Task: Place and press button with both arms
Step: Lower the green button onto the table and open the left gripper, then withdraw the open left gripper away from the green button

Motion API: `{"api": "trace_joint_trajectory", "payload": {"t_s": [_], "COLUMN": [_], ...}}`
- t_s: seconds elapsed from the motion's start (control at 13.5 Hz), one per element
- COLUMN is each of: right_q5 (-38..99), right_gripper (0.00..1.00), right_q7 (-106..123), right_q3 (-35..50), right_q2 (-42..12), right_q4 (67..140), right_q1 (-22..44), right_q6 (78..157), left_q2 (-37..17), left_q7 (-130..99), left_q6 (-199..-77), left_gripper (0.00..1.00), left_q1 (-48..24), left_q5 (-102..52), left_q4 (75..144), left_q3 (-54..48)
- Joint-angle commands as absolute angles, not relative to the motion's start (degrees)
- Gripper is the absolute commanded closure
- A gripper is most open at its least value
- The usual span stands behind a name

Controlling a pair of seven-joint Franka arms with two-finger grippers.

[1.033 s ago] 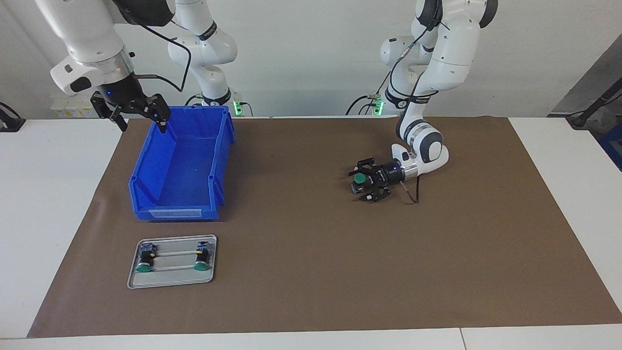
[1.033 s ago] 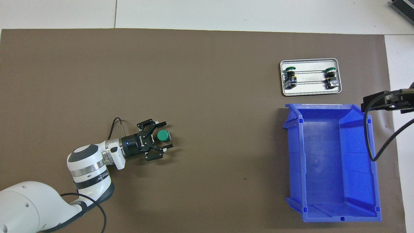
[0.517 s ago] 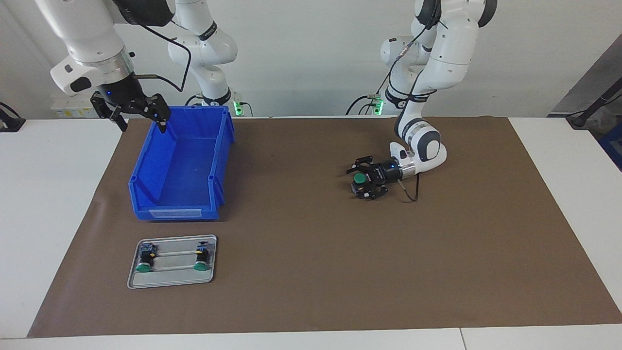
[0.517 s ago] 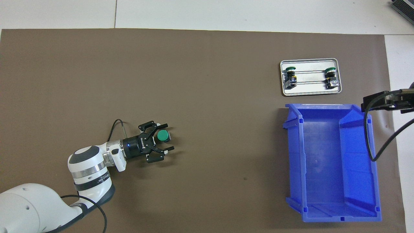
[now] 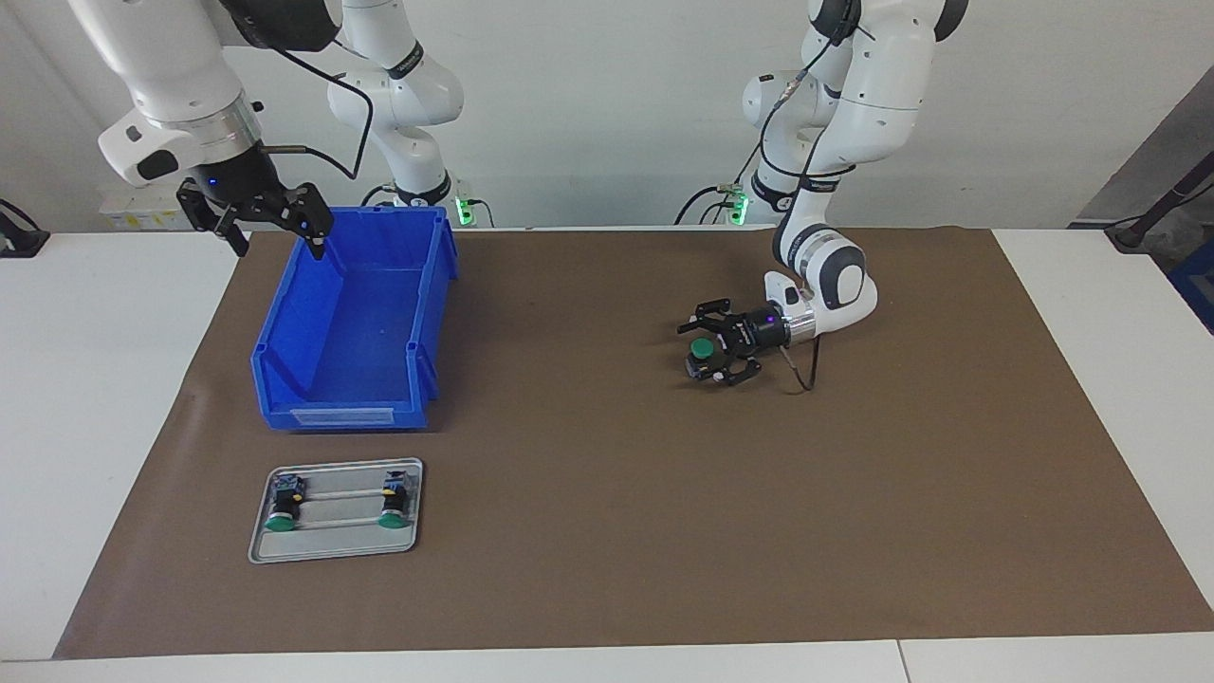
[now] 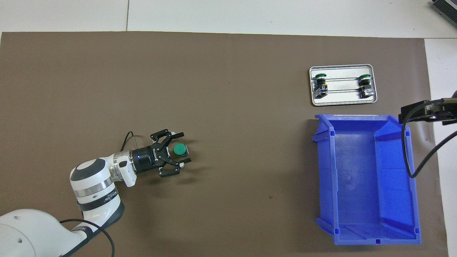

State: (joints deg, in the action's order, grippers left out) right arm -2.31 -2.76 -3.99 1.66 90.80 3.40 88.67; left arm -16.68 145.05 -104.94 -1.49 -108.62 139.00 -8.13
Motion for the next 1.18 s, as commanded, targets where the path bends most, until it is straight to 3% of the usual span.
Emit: {"api": "trace_joint_trajectory", "payload": {"t_s": [0.0,0.22,0.66,0.81,1.11], "right_q5": [-1.9,-1.9,-1.9,-1.9,-1.9], "right_gripper": [0.0,0.0,0.0,0.0,0.0], "right_q7": [-1.8,-1.8,-1.8,-1.8,-1.8], "right_q3": [-3.4,-3.4,-3.4,-3.4,-3.4], "right_q2": [2.4,2.4,2.4,2.4,2.4], "right_q4": [91.3,91.3,91.3,91.3,91.3], "right_q1": [2.8,2.8,2.8,2.8,2.8], "right_q6": [88.2,88.2,88.2,88.2,88.2], "left_q2": [-12.6,-11.9,-12.0,-10.6,-8.2], "left_q7": [138.7,131.0,106.3,96.6,78.4], "left_q6": [-104.5,-104.7,-106.3,-112.2,-119.8], "left_gripper": [0.02,0.02,0.02,0.02,0.02], "left_q1": [-1.5,-1.3,-1.1,-1.6,-2.0], "left_q5": [-108.4,-108.5,-108.5,-107.8,-94.8], "left_q4": [139.3,135.4,120.9,116.1,108.2], "left_q3": [-7.8,-7.8,-7.5,-7.6,-8.0]}}
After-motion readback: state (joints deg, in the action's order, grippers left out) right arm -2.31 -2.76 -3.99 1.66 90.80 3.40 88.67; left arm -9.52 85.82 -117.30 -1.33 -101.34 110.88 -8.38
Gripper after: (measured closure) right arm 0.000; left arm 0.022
